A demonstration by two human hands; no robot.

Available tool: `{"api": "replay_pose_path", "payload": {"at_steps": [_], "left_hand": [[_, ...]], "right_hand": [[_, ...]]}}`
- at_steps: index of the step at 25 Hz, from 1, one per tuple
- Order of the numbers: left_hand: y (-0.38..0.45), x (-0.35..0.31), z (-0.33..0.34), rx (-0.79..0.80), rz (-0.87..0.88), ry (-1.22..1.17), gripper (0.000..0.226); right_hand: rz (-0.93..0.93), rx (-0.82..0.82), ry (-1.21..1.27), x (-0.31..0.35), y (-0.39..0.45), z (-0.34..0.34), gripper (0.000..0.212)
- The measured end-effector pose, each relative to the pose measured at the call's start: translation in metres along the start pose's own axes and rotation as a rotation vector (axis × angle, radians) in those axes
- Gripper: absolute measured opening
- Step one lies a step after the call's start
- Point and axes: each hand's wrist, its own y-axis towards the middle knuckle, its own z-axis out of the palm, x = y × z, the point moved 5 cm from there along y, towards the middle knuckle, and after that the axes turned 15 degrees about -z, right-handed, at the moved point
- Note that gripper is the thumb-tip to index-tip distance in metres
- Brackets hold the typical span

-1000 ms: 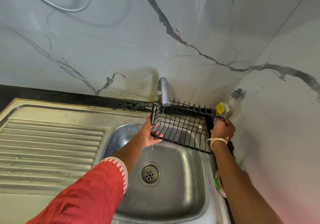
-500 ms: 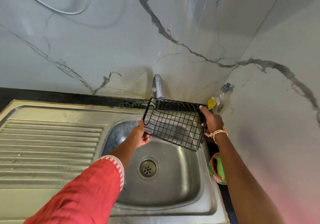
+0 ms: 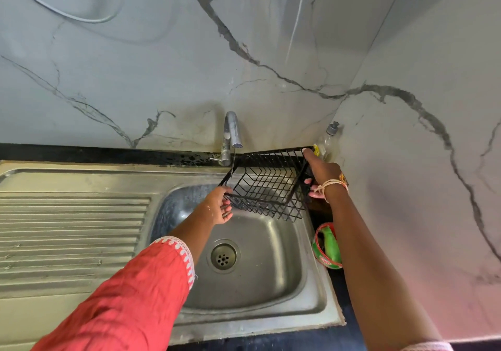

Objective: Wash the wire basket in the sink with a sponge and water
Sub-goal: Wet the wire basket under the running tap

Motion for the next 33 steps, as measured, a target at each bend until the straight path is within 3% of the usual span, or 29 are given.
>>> {"api": "replay_pose_path", "payload": {"at_steps": [5, 10, 12, 13, 16, 22, 26, 29, 33], "left_hand": [[-0.024, 0.006, 0.004, 0.060, -0.068, -0.164, 0.082], [-0.015, 0.009, -0.020, 0.121, -0.080, -0.316, 0.092], [-0.016, 0.010, -0.028, 0.109, -0.056, -0.362, 0.084], [-0.025, 0.010, -0.033, 0.066, -0.015, -0.388, 0.070], [-0.026, -0.005, -0.049, -0.028, 0.084, -0.527, 0.038], [-0.042, -0.033, -0.075, -0.061, 0.277, -0.651, 0.046], [-0.046, -0.062, -0.089, -0.027, 0.378, -0.700, 0.035], [-0.056, -0.073, -0.089, 0.034, 0.421, -0.616, 0.055], [-0.064, -0.070, -0.086, 0.015, 0.391, -0.577, 0.043]], "right_hand": [[0.025, 0.127, 0.022, 0.006, -0.007, 0.033, 0.048], [0.101, 0.271, 0.030, -0.005, -0.008, 0.051, 0.055], [0.131, 0.334, 0.118, -0.010, -0.010, 0.060, 0.058], [0.146, 0.375, 0.158, -0.011, -0.010, 0.065, 0.054], [0.195, 0.443, 0.230, -0.016, -0.010, 0.082, 0.025], [0.225, 0.371, 0.289, -0.039, 0.006, 0.132, 0.017], [0.207, 0.338, 0.379, -0.039, 0.007, 0.172, 0.010], [0.244, 0.355, 0.455, -0.040, 0.009, 0.194, 0.012], [0.248, 0.351, 0.487, -0.049, 0.021, 0.215, 0.015]]}}
